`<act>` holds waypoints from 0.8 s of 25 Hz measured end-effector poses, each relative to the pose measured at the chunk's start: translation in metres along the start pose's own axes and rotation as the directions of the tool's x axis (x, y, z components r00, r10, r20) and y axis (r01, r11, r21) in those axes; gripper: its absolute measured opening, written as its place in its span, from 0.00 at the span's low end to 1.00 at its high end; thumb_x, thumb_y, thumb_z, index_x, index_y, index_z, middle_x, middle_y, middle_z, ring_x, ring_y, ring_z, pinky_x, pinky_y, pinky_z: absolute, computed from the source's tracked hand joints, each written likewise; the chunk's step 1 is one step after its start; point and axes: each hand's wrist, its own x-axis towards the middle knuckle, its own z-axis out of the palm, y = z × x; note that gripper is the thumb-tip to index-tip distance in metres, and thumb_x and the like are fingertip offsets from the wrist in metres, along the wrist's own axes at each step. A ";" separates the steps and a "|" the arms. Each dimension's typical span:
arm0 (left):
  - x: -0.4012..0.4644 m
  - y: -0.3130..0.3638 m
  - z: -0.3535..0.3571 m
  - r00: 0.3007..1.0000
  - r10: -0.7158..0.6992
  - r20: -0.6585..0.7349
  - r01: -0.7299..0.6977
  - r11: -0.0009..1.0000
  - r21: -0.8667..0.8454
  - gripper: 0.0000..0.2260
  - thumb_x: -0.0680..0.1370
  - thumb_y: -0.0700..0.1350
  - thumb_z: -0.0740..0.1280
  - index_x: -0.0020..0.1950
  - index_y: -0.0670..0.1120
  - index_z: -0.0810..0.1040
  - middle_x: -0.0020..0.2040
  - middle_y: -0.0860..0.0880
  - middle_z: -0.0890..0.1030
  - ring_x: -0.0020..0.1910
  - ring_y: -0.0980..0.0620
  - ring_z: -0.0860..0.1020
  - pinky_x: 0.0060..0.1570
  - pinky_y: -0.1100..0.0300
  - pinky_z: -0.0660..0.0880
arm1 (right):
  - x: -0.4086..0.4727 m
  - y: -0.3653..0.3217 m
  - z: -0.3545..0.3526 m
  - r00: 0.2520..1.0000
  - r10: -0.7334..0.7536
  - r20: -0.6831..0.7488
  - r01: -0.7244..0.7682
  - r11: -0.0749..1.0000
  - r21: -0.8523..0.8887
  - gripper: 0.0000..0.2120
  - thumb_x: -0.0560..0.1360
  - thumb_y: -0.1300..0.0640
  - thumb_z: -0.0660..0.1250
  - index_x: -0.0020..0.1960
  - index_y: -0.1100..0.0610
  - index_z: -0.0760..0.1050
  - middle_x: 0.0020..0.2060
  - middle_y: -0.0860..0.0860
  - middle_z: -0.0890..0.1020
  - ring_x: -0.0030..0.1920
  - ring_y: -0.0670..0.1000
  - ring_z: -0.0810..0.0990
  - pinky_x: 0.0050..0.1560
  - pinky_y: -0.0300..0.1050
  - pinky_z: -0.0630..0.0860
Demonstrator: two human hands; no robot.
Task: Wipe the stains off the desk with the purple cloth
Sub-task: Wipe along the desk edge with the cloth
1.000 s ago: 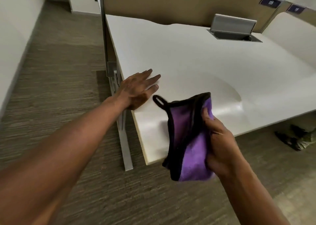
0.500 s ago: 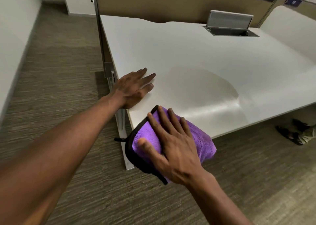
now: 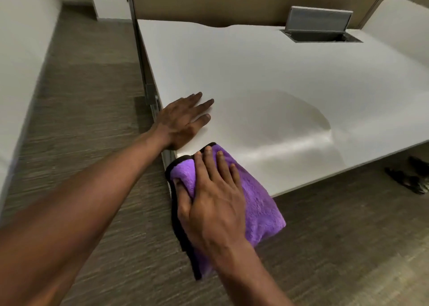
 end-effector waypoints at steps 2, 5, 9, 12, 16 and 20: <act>0.001 -0.001 0.000 1.000 0.027 -0.014 -0.027 0.999 0.024 0.35 0.73 0.70 0.42 0.79 0.63 0.58 0.83 0.52 0.55 0.81 0.57 0.53 0.80 0.55 0.48 | 0.005 -0.018 0.004 0.990 -0.106 0.098 0.108 0.994 -0.016 0.36 0.81 0.42 0.55 0.84 0.57 0.54 0.84 0.57 0.53 0.84 0.59 0.48 0.82 0.54 0.40; 0.001 -0.005 0.003 0.996 0.007 -0.091 -0.004 1.000 0.031 0.32 0.76 0.68 0.42 0.80 0.64 0.56 0.83 0.52 0.53 0.82 0.53 0.47 0.80 0.48 0.44 | -0.015 0.001 -0.003 0.902 -0.372 0.221 0.379 0.925 0.009 0.35 0.81 0.42 0.58 0.84 0.52 0.55 0.84 0.49 0.51 0.84 0.50 0.43 0.83 0.52 0.39; -0.001 -0.009 0.011 0.980 -0.066 -0.189 0.063 0.998 -0.017 0.27 0.79 0.65 0.43 0.80 0.67 0.48 0.83 0.54 0.46 0.81 0.52 0.38 0.77 0.42 0.34 | -0.009 0.051 -0.020 0.969 -0.179 0.168 0.165 0.982 0.097 0.31 0.80 0.30 0.45 0.81 0.34 0.46 0.80 0.30 0.43 0.80 0.33 0.35 0.81 0.38 0.35; 0.001 -0.010 0.010 0.977 -0.093 -0.194 0.075 0.993 -0.096 0.27 0.79 0.65 0.42 0.79 0.68 0.44 0.83 0.53 0.46 0.82 0.53 0.40 0.78 0.47 0.35 | 0.023 0.052 -0.017 0.988 -0.075 0.133 0.069 0.997 0.046 0.33 0.79 0.29 0.41 0.82 0.37 0.48 0.81 0.34 0.45 0.80 0.36 0.37 0.78 0.36 0.34; 0.001 -0.009 0.010 0.976 -0.116 -0.182 0.096 0.989 -0.113 0.27 0.78 0.65 0.40 0.79 0.68 0.44 0.83 0.52 0.47 0.82 0.55 0.42 0.77 0.52 0.34 | 0.084 0.048 -0.008 0.990 -0.083 0.116 0.078 0.996 0.044 0.29 0.84 0.39 0.52 0.83 0.46 0.58 0.83 0.45 0.57 0.84 0.49 0.51 0.83 0.46 0.47; 0.001 -0.009 0.008 0.981 -0.117 -0.154 0.098 0.987 -0.126 0.27 0.78 0.64 0.38 0.78 0.68 0.45 0.83 0.51 0.49 0.82 0.55 0.44 0.78 0.50 0.36 | 0.131 0.058 -0.022 0.947 -0.219 0.237 0.215 0.976 0.043 0.29 0.86 0.43 0.55 0.84 0.49 0.55 0.83 0.46 0.56 0.84 0.52 0.50 0.83 0.49 0.48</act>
